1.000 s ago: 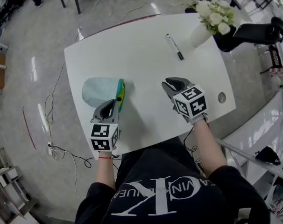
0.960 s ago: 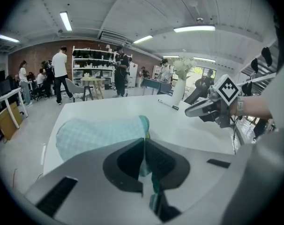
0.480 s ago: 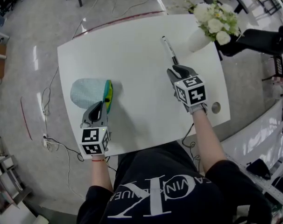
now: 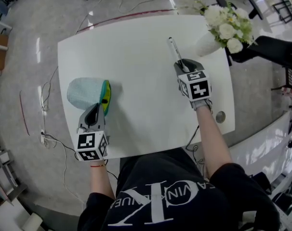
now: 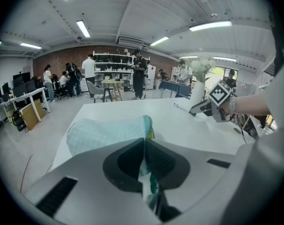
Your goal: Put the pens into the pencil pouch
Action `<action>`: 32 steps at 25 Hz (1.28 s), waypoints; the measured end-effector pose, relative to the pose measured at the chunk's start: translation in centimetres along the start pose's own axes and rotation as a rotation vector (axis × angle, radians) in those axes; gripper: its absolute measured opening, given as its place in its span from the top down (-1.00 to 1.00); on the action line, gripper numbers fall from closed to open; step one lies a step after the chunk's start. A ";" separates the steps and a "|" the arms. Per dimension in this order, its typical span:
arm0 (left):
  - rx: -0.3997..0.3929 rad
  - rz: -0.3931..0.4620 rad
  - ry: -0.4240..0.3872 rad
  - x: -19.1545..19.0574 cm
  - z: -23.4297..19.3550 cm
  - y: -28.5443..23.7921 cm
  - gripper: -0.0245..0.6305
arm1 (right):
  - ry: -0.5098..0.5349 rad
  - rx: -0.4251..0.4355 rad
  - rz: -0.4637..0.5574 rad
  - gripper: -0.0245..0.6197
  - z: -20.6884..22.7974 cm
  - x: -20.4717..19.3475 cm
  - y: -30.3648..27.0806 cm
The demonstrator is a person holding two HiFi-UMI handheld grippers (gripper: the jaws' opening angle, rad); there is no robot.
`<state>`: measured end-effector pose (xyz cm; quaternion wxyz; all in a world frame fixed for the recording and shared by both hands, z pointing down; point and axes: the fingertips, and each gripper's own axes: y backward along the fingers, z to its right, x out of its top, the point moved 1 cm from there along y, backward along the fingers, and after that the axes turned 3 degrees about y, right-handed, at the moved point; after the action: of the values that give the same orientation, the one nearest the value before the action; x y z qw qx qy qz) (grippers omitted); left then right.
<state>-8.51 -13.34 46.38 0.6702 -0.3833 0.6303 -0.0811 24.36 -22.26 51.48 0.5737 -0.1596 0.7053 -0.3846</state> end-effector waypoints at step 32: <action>0.040 0.044 0.041 -0.1 -0.6 1.8 0.89 | 0.062 0.289 0.030 0.68 -7.5 2.6 0.9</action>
<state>-9.71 -12.27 45.39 0.6661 -0.3541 0.6507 -0.0865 16.85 -20.71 49.39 0.5743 -0.0528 0.6625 -0.4781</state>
